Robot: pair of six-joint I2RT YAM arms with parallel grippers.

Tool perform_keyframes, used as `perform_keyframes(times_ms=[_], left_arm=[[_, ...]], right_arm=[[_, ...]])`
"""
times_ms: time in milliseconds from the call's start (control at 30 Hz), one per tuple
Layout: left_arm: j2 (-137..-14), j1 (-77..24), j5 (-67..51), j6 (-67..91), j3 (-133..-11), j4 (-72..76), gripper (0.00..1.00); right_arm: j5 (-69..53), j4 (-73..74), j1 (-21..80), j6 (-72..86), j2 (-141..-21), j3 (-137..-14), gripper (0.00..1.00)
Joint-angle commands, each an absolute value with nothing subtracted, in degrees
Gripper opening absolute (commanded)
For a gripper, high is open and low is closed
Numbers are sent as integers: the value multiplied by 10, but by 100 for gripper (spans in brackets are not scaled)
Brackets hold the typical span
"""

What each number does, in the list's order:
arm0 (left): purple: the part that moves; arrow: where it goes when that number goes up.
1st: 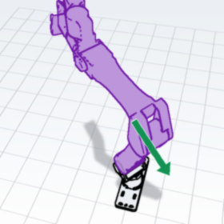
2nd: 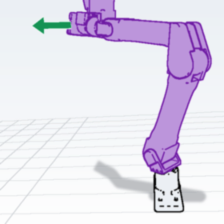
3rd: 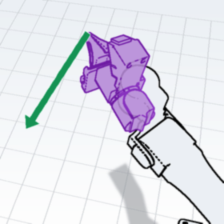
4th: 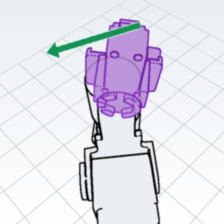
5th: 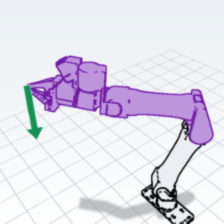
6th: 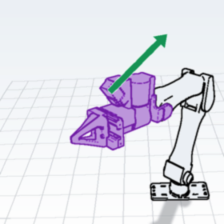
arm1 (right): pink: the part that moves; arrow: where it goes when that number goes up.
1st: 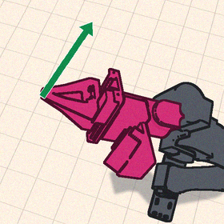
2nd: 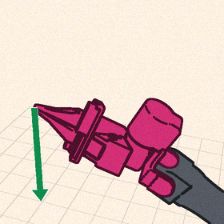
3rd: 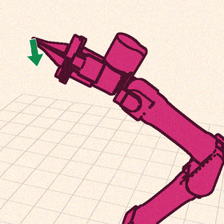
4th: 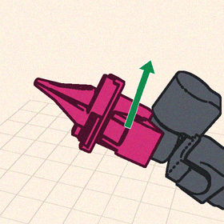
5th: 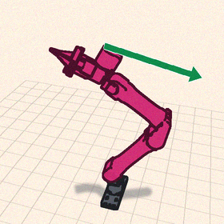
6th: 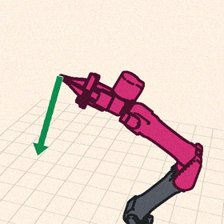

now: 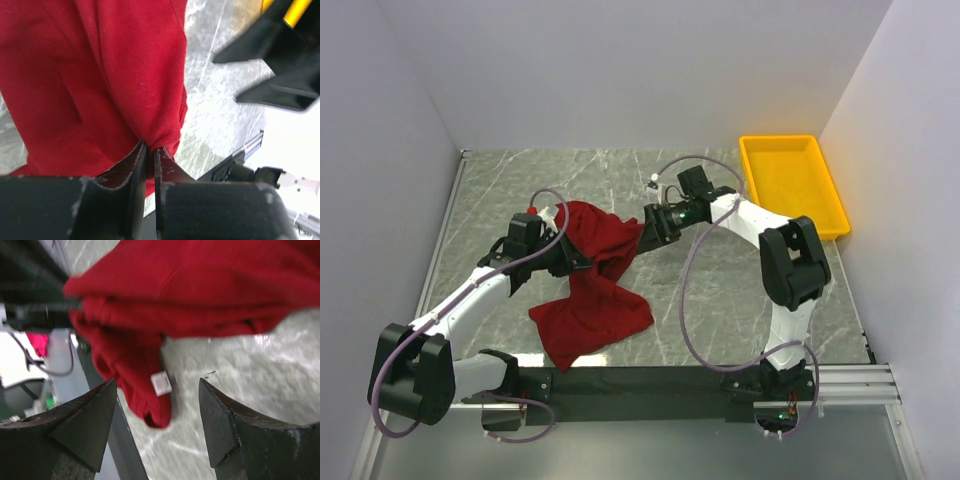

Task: Fold and stack the t-shirts

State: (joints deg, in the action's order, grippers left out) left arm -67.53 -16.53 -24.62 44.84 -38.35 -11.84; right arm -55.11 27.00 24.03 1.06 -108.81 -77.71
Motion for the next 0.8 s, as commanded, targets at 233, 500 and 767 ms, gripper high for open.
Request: perform_keyframes(times_ms=[233,500,767], left_arm=[[-650,-115,-316,345,-409,-185,32],[-664,-101,-321,363,-390,-156,1],[-673,-91,-394,395,-466,-107,0]], right_arm=[[-550,202,311,120,-1122,-817,73],[-575,260,333,5,-1085,-748,73],[-577,293,358,-82,-1041,-726,74]])
